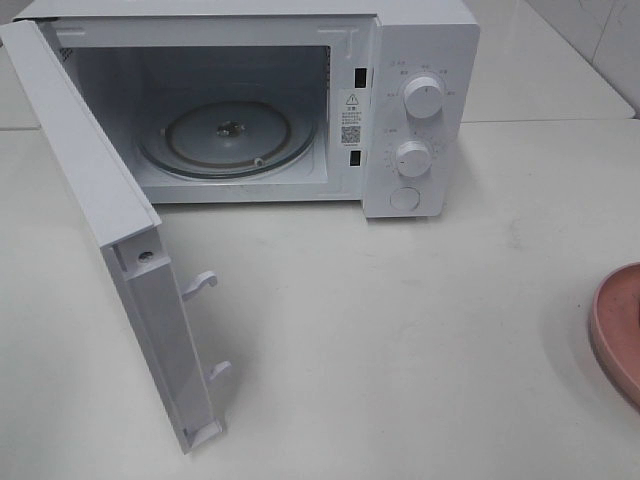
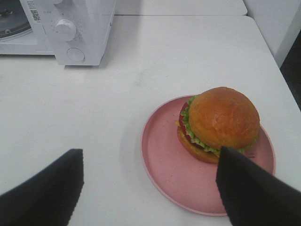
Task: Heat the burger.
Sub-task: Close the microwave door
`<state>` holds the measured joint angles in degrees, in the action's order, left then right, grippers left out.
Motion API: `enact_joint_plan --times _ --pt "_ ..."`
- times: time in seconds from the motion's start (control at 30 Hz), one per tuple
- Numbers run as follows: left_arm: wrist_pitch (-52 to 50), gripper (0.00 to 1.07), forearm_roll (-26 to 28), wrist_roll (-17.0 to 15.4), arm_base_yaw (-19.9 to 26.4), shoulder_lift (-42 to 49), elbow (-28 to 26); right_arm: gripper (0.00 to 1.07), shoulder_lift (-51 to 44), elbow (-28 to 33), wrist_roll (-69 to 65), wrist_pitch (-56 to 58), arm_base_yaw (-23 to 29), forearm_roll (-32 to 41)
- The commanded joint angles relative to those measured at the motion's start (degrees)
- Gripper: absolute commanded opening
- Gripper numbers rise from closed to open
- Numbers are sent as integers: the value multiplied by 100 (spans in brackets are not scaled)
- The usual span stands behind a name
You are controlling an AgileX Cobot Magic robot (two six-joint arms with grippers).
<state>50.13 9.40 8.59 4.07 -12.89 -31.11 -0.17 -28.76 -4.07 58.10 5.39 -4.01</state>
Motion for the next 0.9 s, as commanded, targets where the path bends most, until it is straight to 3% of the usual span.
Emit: enact_joint_plan --times 0.03,0.07,0.13,0.17,0.23,0.27,0.3,0.33,0.53,0.8,0.9 --pt "-338 54 46 -40 -6 -413 0 75 -160 23 34 -97 -34 0" --pt "-338 54 46 -40 -6 -413 0 75 -160 23 34 -97 -34 0" --pt "-401 38 46 -40 -6 -762 0 75 -160 23 34 -97 -34 0" --pt "-401 38 46 -40 -6 -762 0 75 -160 23 34 -97 -34 0" --pt "-579 17 109 -40 -6 -1129 34 75 -160 23 34 -97 -34 0" --pt "-579 17 109 -40 -6 -1129 34 75 -160 23 34 -97 -34 0" --pt "-756 5 166 -34 -6 -1352 92 75 -160 23 34 -97 -34 0" --pt "-900 0 195 11 -6 -1421 132 75 -160 23 34 -97 -34 0" --pt "-1977 0 470 481 -6 -1673 504 75 -160 23 34 -97 -34 0" --pt "-4079 0 1364 1461 -6 -1902 1392 75 -160 23 34 -97 -34 0" --pt "-4905 0 1467 1553 -6 -2040 1639 75 -160 23 34 -97 -34 0"
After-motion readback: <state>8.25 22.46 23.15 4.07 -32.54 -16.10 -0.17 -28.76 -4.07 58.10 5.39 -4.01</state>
